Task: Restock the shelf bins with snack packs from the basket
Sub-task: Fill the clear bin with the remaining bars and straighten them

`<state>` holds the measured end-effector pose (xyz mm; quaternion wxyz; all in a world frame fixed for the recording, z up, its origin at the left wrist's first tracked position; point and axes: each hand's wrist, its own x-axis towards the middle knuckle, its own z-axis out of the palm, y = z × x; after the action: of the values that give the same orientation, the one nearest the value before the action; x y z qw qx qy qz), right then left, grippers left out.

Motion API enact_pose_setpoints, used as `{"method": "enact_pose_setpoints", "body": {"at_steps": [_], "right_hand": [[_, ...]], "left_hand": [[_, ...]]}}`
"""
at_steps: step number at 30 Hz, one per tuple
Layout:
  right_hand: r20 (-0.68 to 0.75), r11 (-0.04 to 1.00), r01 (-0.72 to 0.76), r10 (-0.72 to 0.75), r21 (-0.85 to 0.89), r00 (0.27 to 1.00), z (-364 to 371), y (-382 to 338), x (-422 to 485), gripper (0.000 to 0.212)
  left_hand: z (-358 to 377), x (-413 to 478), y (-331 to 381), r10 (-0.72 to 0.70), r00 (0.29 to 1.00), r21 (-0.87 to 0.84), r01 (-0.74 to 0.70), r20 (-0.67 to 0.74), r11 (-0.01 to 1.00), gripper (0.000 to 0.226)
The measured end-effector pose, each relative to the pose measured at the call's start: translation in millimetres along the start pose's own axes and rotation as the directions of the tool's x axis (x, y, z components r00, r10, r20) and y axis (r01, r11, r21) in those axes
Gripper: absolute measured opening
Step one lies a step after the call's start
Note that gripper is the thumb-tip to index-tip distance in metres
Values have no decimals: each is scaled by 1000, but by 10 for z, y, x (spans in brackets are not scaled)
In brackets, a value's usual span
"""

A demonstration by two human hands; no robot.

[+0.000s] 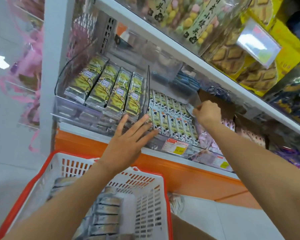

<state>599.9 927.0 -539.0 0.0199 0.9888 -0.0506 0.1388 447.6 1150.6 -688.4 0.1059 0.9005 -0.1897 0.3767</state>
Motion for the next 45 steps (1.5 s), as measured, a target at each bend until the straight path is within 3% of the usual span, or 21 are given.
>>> {"method": "enact_pose_setpoints", "body": {"at_steps": [8, 12, 20, 24, 29, 34, 37, 41, 45], "right_hand": [[-45, 969, 81, -94, -234, 995, 263, -21, -11, 29], [-109, 969, 73, -101, -235, 989, 271, 45, -44, 25], [-86, 981, 98, -113, -167, 990, 285, 112, -19, 26], [-78, 993, 112, -115, -37, 990, 224, 159, -42, 28], [-198, 962, 216, -183, 165, 963, 78, 198, -265, 25], [-251, 759, 384, -293, 525, 923, -68, 102, -820, 18], [-270, 635, 467, -388, 615, 881, -15, 29, -1254, 15], [-163, 563, 435, -467, 703, 869, 294, -19, -1820, 17], [49, 602, 310, -504, 736, 862, 874, -19, -2328, 19]], "left_hand": [[1, -18, -24, 12, 1000, -29, -12, -2, 1000, 76], [4, -9, -14, 0, 1000, -33, -1, -12, 999, 74], [-1, -8, -3, 0, 1000, -10, 0, -1, 1000, 73], [-39, -3, 11, -2, 1000, 8, 2, 26, 1000, 75], [-116, 11, 82, -27, 996, 42, 24, 81, 999, 82], [-170, -35, 216, -80, 992, 90, 71, 101, 993, 85], [-165, -135, 301, -97, 990, 83, 89, 98, 993, 76], [-140, -348, 359, -60, 983, 65, 49, 172, 997, 58], [-37, -645, 252, -54, 933, 56, 37, 357, 998, 58]]}}
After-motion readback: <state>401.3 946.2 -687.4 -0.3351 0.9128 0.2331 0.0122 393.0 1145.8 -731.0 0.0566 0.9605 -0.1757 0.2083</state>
